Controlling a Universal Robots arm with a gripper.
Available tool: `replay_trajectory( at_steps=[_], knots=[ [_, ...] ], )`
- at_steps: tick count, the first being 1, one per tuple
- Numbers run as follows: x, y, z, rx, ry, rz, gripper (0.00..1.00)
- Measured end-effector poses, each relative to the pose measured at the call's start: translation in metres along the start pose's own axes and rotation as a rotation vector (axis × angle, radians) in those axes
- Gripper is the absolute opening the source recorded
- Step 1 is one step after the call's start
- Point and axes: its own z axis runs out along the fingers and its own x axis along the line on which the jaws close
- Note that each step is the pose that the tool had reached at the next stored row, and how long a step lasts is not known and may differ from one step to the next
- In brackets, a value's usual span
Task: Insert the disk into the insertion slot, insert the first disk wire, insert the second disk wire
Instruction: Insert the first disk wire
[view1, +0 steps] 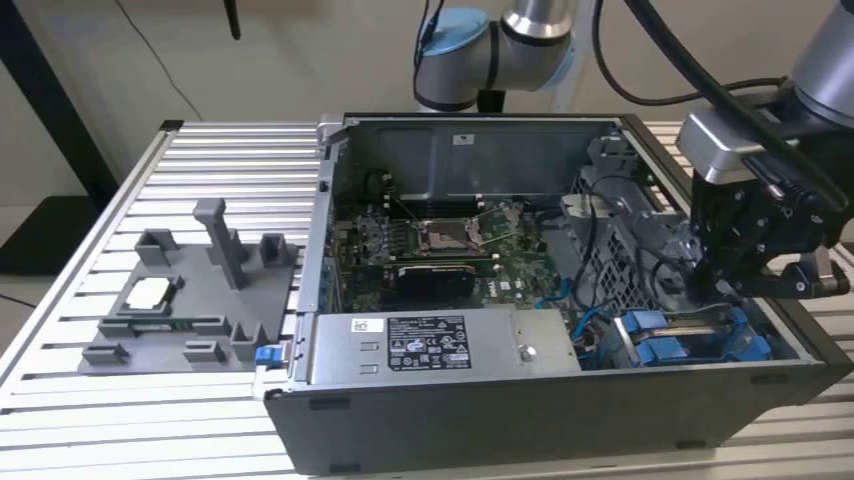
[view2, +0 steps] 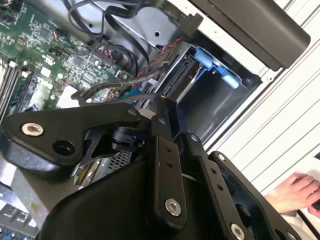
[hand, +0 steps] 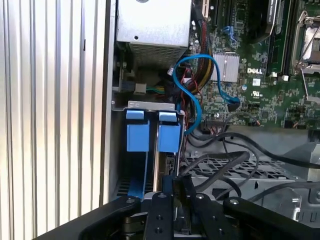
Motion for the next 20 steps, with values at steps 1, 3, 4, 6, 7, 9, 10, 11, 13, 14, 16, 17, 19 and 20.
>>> replay_trajectory(
  at_steps=[1,3,4,6,7,9,10,11,13,14,16,17,19,20],
  knots=[
    [0.0008,-0.0009,0.0011,0.0000,0.0001,0.000,0.19],
    [0.0024,-0.0023,0.0032,0.0000,-0.0001,0.000,0.19],
    [0.0031,-0.0031,0.0043,0.0000,-0.0003,0.000,0.19],
    [0.0040,-0.0039,0.0061,0.0000,-0.0001,0.000,0.19],
    [0.0043,-0.0044,0.0069,0.0000,-0.0001,0.000,0.19],
    [0.0046,-0.0061,0.0083,0.0000,0.0000,0.000,0.19],
    [0.0048,-0.0076,0.0090,0.0000,-0.0003,0.000,0.19],
    [0.0049,-0.0092,0.0098,0.0000,-0.0007,0.000,0.19],
    [0.0052,-0.0124,0.0117,0.0000,-0.0019,0.000,0.19],
    [0.0053,-0.0142,0.0131,0.0000,-0.0023,0.000,0.19],
    [0.0056,-0.0181,0.0158,-0.0013,-0.0023,0.000,0.19],
    [0.0058,-0.0193,0.0171,-0.0020,-0.0028,0.000,0.19],
    [0.0058,-0.0198,0.0188,-0.0024,-0.0060,0.001,0.19],
    [0.0056,-0.0198,0.0190,-0.0023,-0.0112,0.001,0.19]
  ],
)
